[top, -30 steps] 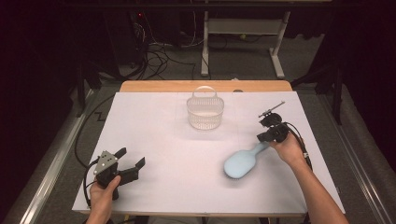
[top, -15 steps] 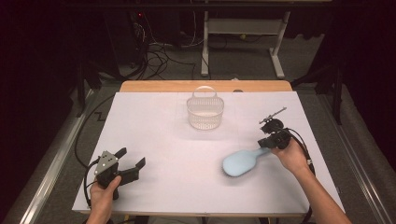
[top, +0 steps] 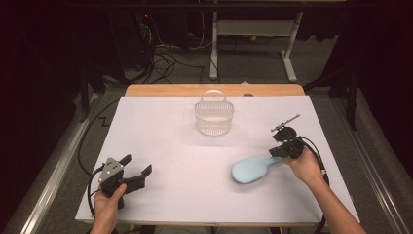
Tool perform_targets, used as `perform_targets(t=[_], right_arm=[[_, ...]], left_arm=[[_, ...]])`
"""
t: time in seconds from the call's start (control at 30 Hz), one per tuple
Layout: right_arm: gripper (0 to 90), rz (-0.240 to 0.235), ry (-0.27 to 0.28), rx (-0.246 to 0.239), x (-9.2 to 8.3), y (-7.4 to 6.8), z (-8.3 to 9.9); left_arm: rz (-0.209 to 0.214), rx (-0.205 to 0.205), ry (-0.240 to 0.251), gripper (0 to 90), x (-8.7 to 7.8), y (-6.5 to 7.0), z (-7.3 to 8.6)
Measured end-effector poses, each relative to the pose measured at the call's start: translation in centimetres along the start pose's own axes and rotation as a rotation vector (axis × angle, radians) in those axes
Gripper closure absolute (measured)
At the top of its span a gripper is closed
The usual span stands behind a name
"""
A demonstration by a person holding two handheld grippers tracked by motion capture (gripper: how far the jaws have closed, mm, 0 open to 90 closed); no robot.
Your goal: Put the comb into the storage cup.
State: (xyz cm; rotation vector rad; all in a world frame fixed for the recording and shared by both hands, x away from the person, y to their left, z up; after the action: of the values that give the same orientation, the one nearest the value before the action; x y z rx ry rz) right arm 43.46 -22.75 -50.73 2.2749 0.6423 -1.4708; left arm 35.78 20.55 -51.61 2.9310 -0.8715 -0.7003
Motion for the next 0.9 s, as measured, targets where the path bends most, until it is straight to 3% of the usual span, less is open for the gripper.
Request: perform_targets(t=[0.4, 0.67, 0.87, 0.9], right_arm=[[90.0, -0.011, -0.003, 0.015, -0.1, -0.3, 0.7], [90.0, -0.013, 0.020, -0.018, -0.4, -0.9, 1.3], [90.0, -0.029, 0.039, -0.014, -0.7, -1.6, 1.6], [90.0, -0.029, 0.032, 0.005, -0.7, -1.8, 1.8]], left_arm=[[0.004, 0.003, -0.001, 15.6, 0.1, 0.1, 0.0], [0.004, 0.003, -0.002, 15.6, 0.1, 0.1, 0.0], [0.004, 0.001, -0.003, 15.6, 0.1, 0.1, 0.0], [0.004, 0.001, -0.003, 15.6, 0.1, 0.1, 0.0]])
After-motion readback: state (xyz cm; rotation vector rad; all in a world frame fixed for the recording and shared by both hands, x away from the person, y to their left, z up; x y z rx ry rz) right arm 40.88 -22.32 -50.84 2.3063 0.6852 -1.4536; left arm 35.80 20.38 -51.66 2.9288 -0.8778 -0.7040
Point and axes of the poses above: each handheld gripper's, and its own axes: x roughly forward along the jaws, z roughly out of its underside, y roughly to its right, the point moved 10 cm from there along x, roughly forward along the jaws, and after that the axes turned 3 degrees about z, right-handed, at the moved point
